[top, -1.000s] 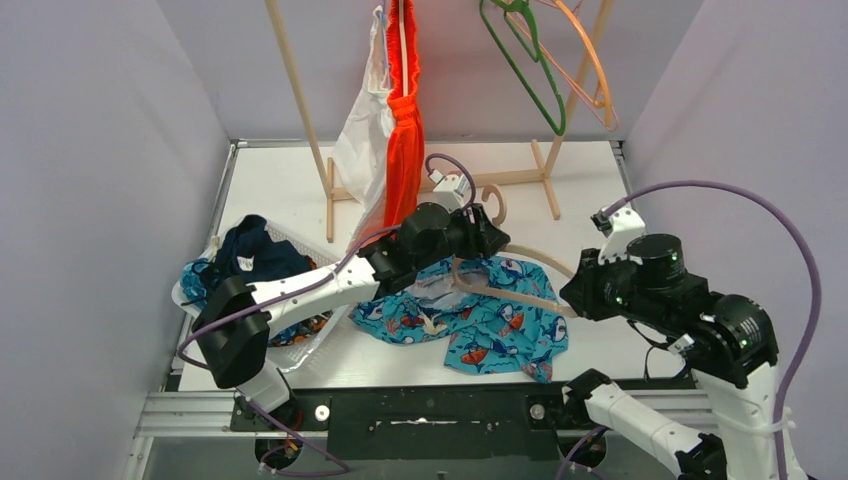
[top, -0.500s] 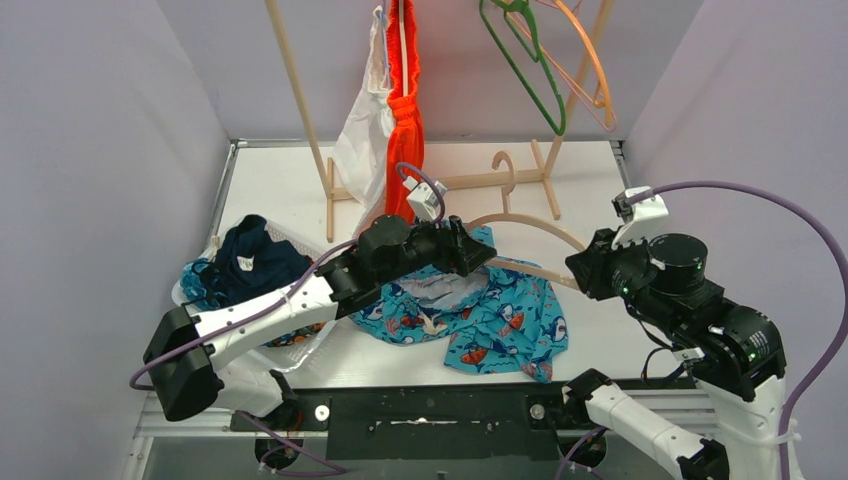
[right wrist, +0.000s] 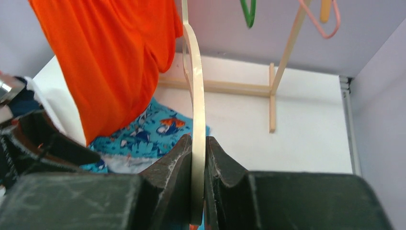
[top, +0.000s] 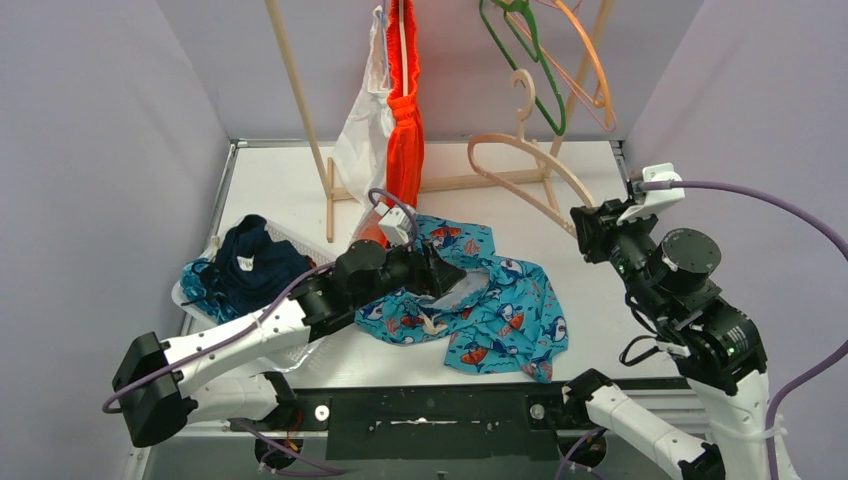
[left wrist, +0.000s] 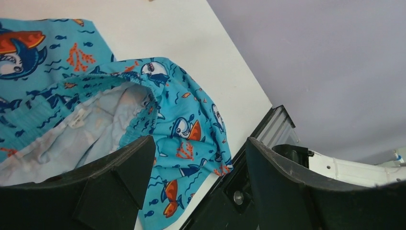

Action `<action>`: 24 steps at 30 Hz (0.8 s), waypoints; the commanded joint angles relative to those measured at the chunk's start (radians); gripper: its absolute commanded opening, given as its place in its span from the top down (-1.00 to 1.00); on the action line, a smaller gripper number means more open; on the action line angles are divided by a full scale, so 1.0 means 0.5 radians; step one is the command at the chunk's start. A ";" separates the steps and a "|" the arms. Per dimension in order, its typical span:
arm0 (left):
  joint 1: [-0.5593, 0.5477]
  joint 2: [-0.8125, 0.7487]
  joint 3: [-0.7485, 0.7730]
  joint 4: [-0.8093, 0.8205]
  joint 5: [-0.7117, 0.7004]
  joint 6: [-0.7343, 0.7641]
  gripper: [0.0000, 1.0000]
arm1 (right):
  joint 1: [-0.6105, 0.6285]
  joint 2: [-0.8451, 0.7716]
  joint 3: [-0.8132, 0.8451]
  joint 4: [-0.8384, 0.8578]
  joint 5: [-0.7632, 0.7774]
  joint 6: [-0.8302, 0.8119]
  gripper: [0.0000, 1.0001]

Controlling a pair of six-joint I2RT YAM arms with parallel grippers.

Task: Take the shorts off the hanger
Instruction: Place the hanger on the clothes rod.

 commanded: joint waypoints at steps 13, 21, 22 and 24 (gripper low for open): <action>0.031 -0.230 -0.135 -0.108 -0.161 -0.140 -0.41 | 0.002 0.336 -0.021 1.312 0.241 -0.431 1.00; 0.031 -0.169 -0.098 -0.129 -0.140 -0.134 -0.41 | 0.002 0.596 0.125 1.495 0.263 -0.478 1.00; 0.031 -0.162 -0.097 -0.126 -0.137 -0.135 -0.41 | 0.002 0.619 0.131 1.524 0.262 -0.481 1.00; 0.031 -0.155 -0.101 -0.125 -0.131 -0.139 -0.41 | 0.003 0.667 0.173 1.546 0.253 -0.503 1.00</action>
